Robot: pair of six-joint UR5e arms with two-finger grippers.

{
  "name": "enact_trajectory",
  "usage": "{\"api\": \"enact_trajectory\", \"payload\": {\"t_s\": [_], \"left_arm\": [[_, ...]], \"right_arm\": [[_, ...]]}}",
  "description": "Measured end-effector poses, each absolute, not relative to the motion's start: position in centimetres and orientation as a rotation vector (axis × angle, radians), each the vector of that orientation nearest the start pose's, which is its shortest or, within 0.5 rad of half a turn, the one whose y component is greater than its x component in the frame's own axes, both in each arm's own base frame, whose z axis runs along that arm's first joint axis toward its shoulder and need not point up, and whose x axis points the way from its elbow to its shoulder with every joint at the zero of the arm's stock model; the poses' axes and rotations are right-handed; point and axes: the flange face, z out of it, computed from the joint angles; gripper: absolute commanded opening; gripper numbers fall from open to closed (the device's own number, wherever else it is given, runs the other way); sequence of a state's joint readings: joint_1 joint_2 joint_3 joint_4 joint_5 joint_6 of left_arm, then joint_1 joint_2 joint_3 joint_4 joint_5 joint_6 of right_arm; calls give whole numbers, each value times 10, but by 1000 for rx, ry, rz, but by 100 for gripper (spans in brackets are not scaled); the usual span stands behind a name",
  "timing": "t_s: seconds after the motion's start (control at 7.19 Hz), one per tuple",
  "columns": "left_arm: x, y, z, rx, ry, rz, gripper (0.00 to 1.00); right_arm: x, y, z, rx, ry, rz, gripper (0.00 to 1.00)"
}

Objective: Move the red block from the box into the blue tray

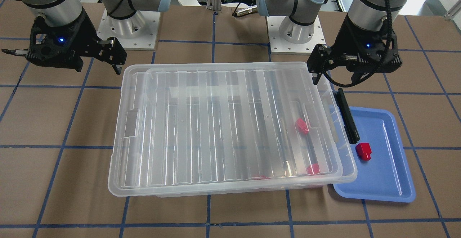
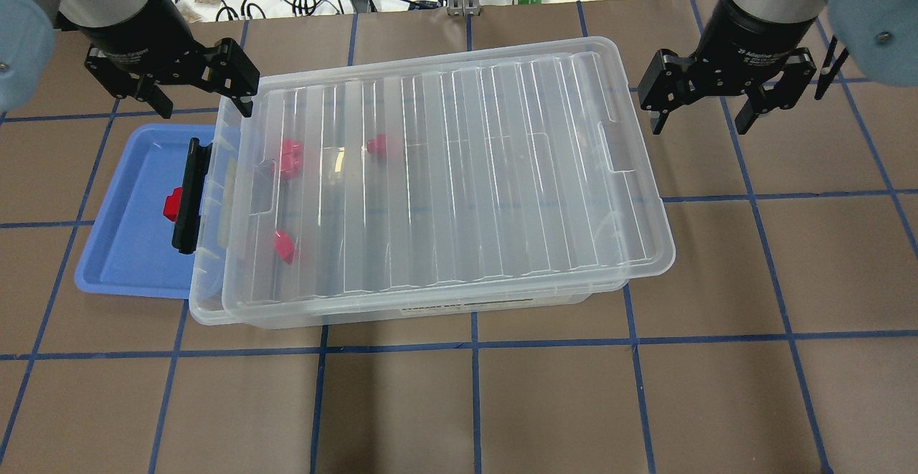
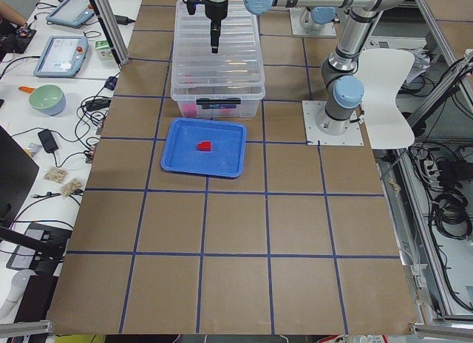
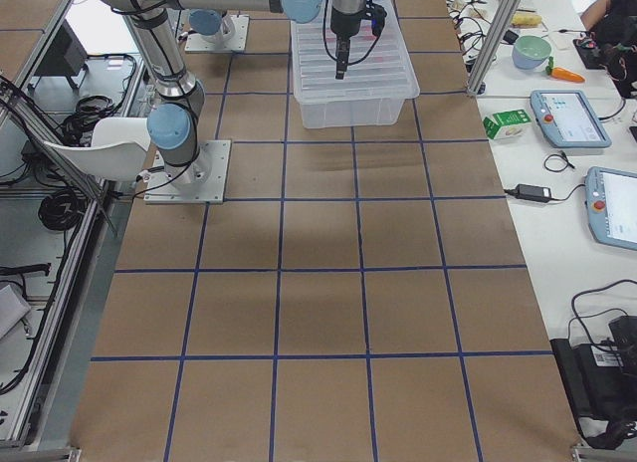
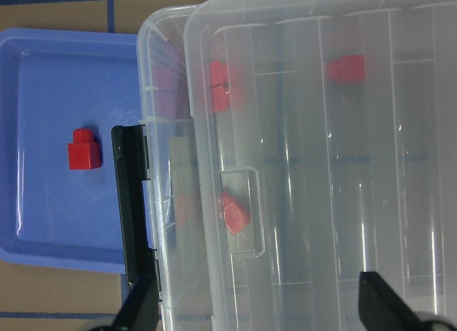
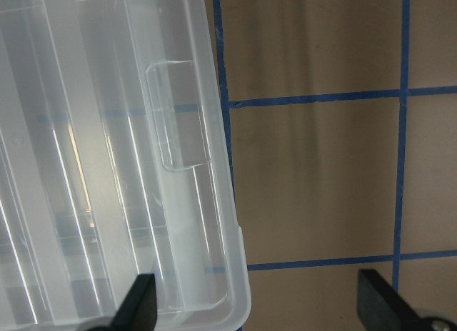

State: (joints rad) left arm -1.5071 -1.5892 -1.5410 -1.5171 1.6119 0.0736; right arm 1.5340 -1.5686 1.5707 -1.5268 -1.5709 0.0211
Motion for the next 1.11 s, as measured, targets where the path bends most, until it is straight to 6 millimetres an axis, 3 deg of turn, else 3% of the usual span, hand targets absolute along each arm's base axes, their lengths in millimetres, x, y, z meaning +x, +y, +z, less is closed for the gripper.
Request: {"api": "enact_trajectory", "payload": {"t_s": [1.11], "left_arm": [[-98, -512, 496, 17, 3093, -87, 100]], "right_arm": [[114, -488, 484, 84, 3136, 120, 100]]}}
